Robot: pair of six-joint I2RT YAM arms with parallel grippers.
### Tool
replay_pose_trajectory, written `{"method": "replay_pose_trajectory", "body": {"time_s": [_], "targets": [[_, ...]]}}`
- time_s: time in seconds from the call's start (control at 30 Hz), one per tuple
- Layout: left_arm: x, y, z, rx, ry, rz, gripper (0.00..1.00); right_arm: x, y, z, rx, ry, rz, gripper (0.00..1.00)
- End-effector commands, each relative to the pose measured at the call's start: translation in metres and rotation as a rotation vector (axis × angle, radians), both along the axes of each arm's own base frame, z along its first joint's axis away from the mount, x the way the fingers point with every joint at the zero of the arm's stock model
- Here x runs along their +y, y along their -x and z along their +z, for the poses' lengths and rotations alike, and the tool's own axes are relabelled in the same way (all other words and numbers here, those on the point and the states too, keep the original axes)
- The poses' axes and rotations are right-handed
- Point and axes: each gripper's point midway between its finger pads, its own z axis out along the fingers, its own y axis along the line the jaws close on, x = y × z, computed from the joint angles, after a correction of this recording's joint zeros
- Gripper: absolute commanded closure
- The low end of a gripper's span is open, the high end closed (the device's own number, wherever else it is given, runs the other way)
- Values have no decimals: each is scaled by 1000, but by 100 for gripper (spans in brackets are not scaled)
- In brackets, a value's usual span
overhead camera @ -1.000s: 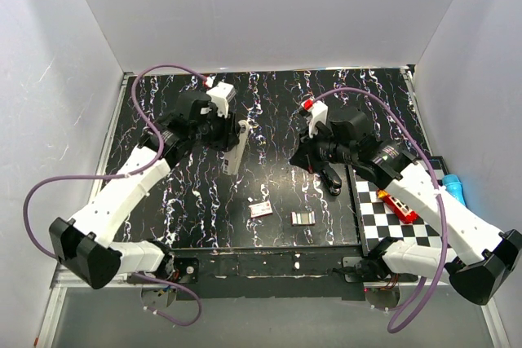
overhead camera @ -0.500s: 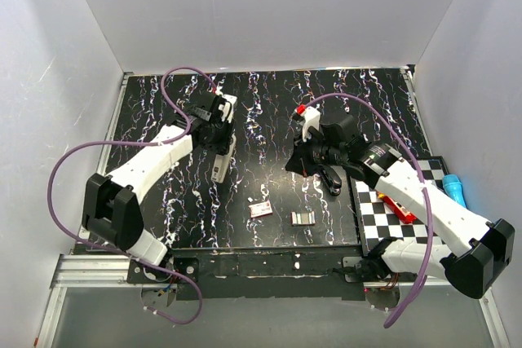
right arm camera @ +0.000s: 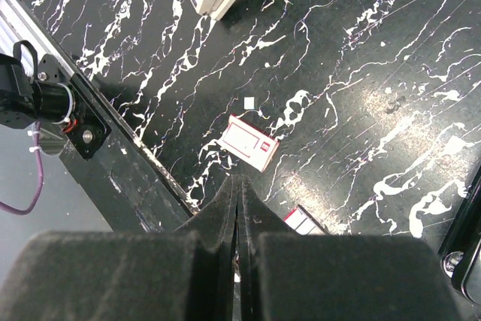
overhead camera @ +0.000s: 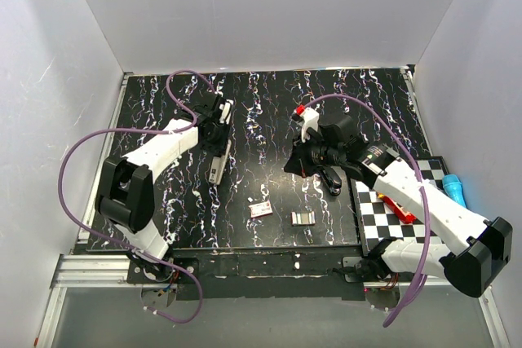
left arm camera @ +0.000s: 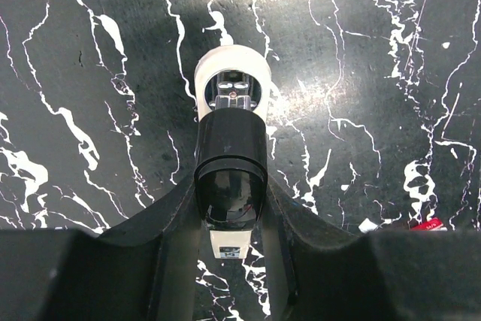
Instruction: Unload the staples from the stapler
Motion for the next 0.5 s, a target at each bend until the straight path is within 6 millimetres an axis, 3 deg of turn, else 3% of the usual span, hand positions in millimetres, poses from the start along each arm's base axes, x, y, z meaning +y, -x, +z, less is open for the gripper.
{"method": "replay_pose_trajectory", "body": {"time_s": [0.0,0.07,0.2,0.47], "targets": [[-1,-24,20,-115,26,39,100,7,-2,3,1,-40,2,99],[0,-29,19,-128,22,55,100,8,-2,1,9,-41,4,99],[3,-35,-3,-96,9,91,100,12,-3,-3,24,-42,8,99],[1,-31,-86,95,-31,142,100,19,-1,-13,62,-55,26,99]]}}
